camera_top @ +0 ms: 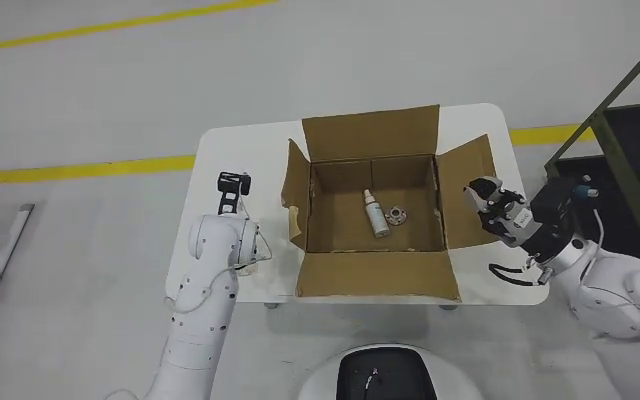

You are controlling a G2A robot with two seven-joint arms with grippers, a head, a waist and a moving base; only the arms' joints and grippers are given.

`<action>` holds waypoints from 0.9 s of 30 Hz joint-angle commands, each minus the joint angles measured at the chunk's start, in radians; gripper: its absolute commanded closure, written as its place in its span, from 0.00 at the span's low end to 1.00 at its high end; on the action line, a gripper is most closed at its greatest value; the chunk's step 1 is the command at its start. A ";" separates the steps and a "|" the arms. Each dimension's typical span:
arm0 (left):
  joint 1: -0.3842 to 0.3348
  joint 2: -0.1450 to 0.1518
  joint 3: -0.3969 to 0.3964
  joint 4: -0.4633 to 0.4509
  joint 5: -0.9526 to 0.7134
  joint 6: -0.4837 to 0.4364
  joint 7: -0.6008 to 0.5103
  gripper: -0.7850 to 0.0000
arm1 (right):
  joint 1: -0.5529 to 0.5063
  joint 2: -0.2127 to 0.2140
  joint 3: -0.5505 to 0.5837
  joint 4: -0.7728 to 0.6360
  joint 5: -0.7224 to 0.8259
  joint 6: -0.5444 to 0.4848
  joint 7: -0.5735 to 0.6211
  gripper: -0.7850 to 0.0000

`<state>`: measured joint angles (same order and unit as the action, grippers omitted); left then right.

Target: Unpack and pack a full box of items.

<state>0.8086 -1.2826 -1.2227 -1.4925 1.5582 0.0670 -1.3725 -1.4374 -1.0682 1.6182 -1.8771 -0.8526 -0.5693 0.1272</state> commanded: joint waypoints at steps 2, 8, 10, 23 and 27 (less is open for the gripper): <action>-0.019 -0.007 0.025 0.061 -0.007 -0.006 0.012 1.00 | 0.000 0.001 0.003 0.019 0.015 -0.013 0.005 1.00; -0.050 -0.022 0.066 0.179 -0.012 -0.012 0.030 1.00 | 0.011 0.003 0.009 0.044 0.036 -0.035 0.019 1.00; -0.057 -0.025 0.072 0.199 -0.018 -0.018 0.037 1.00 | 0.016 0.004 0.011 0.045 0.043 -0.037 0.025 1.00; -0.104 -0.052 0.121 0.317 -0.049 -0.034 0.053 0.00 | 0.030 0.006 0.001 0.038 0.059 -0.039 0.050 0.89; -0.110 -0.057 0.124 0.329 -0.059 -0.031 0.059 0.00 | 0.029 0.006 -0.002 0.036 0.065 -0.038 0.056 0.81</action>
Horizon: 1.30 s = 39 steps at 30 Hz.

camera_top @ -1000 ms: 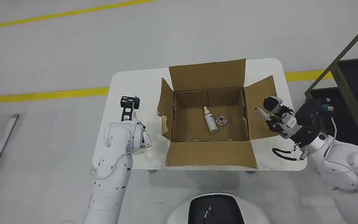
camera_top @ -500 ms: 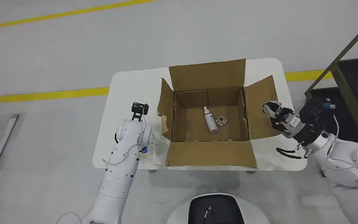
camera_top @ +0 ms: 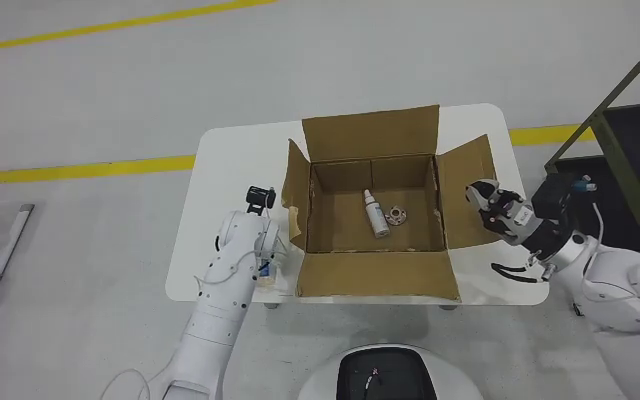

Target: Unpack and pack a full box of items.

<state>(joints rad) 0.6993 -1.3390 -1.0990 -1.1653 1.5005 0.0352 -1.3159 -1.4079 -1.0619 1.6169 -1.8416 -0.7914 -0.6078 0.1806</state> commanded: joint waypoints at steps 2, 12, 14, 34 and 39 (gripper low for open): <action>-0.001 -0.003 -0.002 0.000 -0.010 0.004 0.004 0.00 | 0.001 0.001 0.000 0.001 0.016 0.002 0.011 0.78; 0.034 0.004 -0.081 -0.133 -0.042 0.053 0.016 0.00 | 0.051 0.002 -0.028 0.012 0.206 0.038 0.132 1.00; 0.054 0.008 -0.103 -0.183 -0.034 0.059 0.027 0.00 | 0.081 0.002 -0.048 0.011 0.232 0.077 0.197 1.00; 0.240 0.042 -0.201 -0.482 0.141 -0.039 0.235 0.00 | 0.254 -0.011 -0.236 0.058 0.188 0.216 0.364 1.00; 0.240 0.042 -0.201 -0.482 0.141 -0.039 0.235 0.00 | 0.252 -0.009 -0.246 0.037 0.137 0.233 0.390 1.00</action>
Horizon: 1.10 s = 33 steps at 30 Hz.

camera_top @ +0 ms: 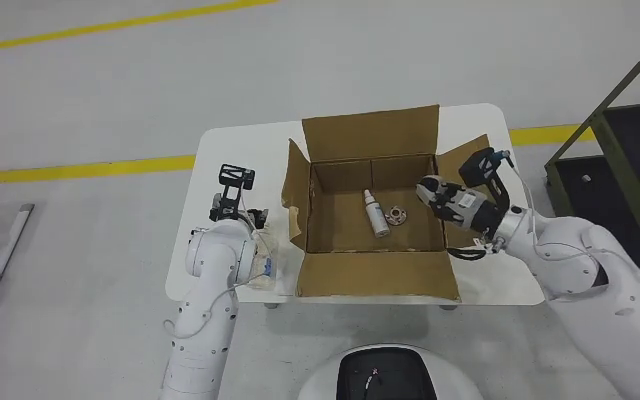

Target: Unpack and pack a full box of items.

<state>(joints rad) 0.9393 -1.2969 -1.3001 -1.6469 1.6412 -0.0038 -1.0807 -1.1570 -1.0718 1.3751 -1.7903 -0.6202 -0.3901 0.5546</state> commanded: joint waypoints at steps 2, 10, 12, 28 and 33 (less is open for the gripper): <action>0.000 0.000 0.000 0.000 0.000 0.000 0.000 0.00 | 0.011 0.001 -0.024 -0.060 -0.114 0.093 0.063 1.00; 0.000 0.000 0.000 0.000 0.000 0.000 0.000 0.00 | 0.149 -0.032 -0.222 -0.103 -0.352 0.482 0.258 1.00; 0.000 0.000 0.000 0.000 0.000 0.000 0.000 0.00 | 0.204 -0.045 -0.279 -0.040 -0.388 0.526 0.283 1.00; 0.000 0.000 0.000 0.000 0.000 0.000 0.000 0.00 | 0.272 -0.065 -0.336 0.060 -0.380 0.560 0.294 1.00; 0.000 0.000 0.000 0.000 0.000 0.000 0.000 0.00 | 0.270 -0.070 -0.361 0.041 -0.431 0.571 0.292 1.00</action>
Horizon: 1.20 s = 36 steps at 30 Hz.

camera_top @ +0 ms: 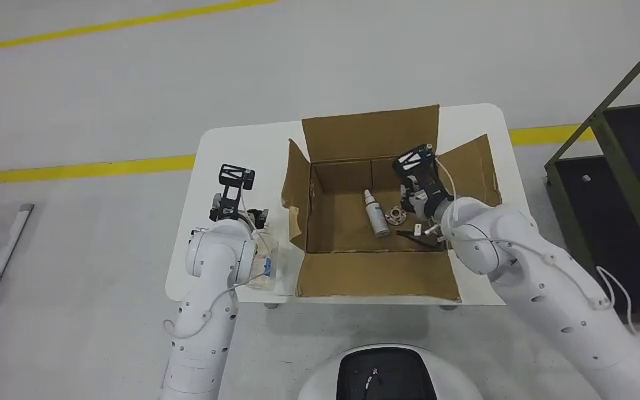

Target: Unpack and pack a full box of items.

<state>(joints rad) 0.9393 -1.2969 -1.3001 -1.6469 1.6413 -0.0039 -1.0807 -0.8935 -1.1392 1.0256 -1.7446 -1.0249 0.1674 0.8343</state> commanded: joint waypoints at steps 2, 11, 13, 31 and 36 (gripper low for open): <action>0.000 0.000 0.000 0.000 0.000 0.000 0.000 0.00 | 0.035 -0.012 -0.063 -0.010 -0.116 0.069 0.084 1.00; 0.000 0.000 0.000 0.000 0.000 0.000 0.000 0.00 | 0.213 -0.105 -0.285 0.155 -0.194 0.237 0.202 0.85; 0.000 0.000 0.000 0.000 0.000 0.000 0.000 0.00 | 0.242 -0.124 -0.311 0.226 -0.175 0.237 0.194 0.85; 0.000 0.000 0.000 0.000 0.000 0.000 0.000 0.00 | 0.344 -0.207 -0.356 0.527 -0.055 0.094 0.071 0.51; 0.000 0.000 0.000 0.000 0.000 0.000 0.000 0.00 | 0.344 -0.207 -0.356 0.527 -0.055 0.094 0.071 0.51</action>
<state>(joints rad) 0.9393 -1.2969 -1.3001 -1.6469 1.6413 -0.0039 -1.0807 -0.5491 -1.3466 0.6693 -1.2180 -1.0803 0.2614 0.9056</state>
